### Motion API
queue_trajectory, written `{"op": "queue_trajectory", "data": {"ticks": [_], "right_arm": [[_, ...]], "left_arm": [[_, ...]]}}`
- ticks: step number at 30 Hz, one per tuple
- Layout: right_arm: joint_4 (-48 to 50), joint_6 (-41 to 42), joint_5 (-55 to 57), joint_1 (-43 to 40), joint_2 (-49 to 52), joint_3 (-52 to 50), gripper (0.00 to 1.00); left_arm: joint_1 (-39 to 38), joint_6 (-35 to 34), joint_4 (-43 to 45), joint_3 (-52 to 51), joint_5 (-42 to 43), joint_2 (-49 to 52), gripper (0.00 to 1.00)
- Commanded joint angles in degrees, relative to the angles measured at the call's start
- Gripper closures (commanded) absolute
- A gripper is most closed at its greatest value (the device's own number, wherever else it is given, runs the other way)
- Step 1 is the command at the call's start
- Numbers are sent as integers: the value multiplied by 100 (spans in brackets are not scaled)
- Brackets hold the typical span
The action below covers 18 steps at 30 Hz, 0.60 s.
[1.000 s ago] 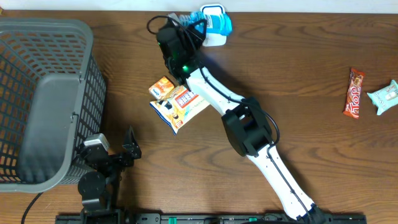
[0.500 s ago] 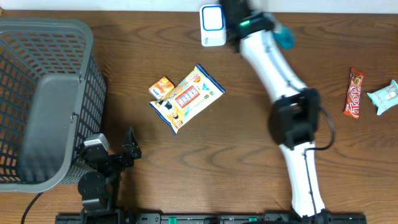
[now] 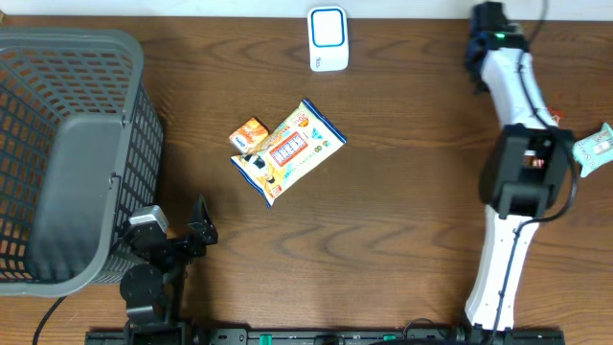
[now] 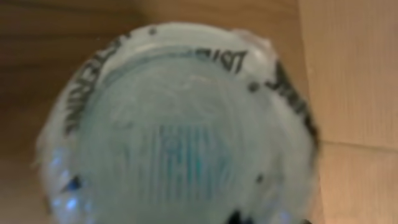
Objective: Scan the item barcode
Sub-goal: 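Move the right gripper left to the wipes pack and grasp it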
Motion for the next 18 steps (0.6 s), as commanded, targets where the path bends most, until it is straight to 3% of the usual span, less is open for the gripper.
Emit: {"op": "queue_trajectory", "data": {"ticks": [1,6,11,16,18], "right_arm": [[-28,345,-313,-520,-31,-181,99],[-101,339,-1036,-1073,-31,-181,96],[-181,391,-1508,-1290,-81,-175,54],[-195,603,-1703,-1231,-562,-173,36],[-275,778,-2430,-1161,-1047,-173,18]], "left_arm": [[-11,11,-59,-138,-33,-9,2],[-11,11,-59,-138,-33,-9,2],[-11,11,-59,-138,-33,-9,2],[-11,11,-59,-138,-33,-9,2],[-11,11,-59,-138,-33,-9,2]]}}
